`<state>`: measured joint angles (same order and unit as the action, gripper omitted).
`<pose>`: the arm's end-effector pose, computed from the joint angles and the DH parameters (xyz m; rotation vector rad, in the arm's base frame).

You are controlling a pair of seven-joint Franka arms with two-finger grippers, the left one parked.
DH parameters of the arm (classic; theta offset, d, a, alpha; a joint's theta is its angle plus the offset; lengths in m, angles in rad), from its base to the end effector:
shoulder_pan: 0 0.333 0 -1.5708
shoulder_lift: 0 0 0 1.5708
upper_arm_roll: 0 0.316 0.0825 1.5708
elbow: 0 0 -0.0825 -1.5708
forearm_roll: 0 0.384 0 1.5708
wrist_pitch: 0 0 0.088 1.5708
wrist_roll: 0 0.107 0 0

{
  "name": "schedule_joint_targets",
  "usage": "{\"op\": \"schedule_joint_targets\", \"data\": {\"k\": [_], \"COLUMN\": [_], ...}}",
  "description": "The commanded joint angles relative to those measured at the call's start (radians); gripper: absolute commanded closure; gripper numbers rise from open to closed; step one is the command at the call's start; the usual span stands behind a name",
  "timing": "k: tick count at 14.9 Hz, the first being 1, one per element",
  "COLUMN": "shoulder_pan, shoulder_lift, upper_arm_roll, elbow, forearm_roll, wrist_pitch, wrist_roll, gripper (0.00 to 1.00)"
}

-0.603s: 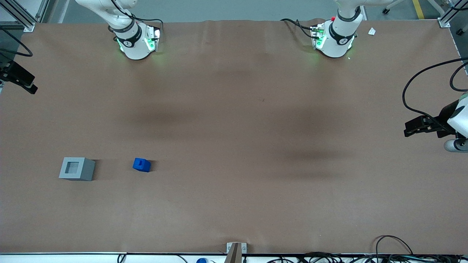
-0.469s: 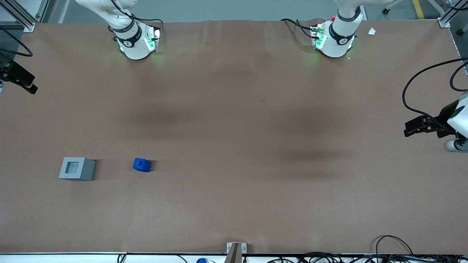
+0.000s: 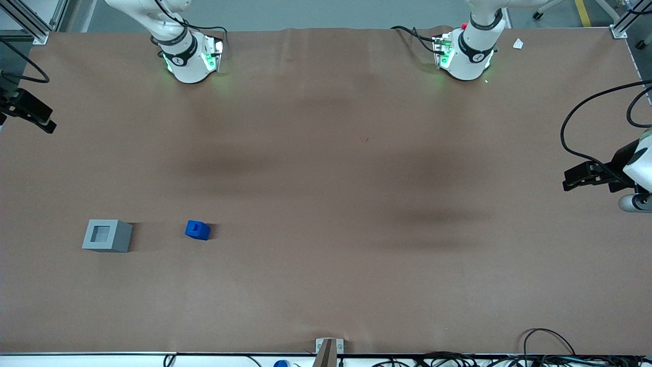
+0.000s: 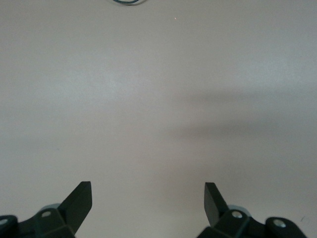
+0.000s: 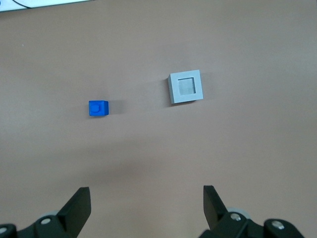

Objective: Insert blue part into gray base with right arm
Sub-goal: 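Move the right gripper from rest toward the blue block, then lower the open right gripper over the blue block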

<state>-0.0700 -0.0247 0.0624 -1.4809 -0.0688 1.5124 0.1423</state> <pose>0.5405 -0.0113 0.6752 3.0647 -0.2393 0.0934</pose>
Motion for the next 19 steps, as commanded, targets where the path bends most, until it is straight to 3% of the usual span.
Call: {"op": "schedule_joint_targets", "data": {"k": [1,5,19], "shoulder_pan": [0.007,0.002,0.107], "shoulder_lift": [0.055,0.175,0.442], "upper_arm_roll": [0.005,0.004,0.004], "elbow": [-0.001,-0.002,-0.17], "forearm_roll": [0.018,0.073,0.081], "wrist_pitch": [0.017,0.124,0.569], "wrist_roll": [-0.009,0.002,0.049], "gripper": [0.0,0.0,0.0]}}
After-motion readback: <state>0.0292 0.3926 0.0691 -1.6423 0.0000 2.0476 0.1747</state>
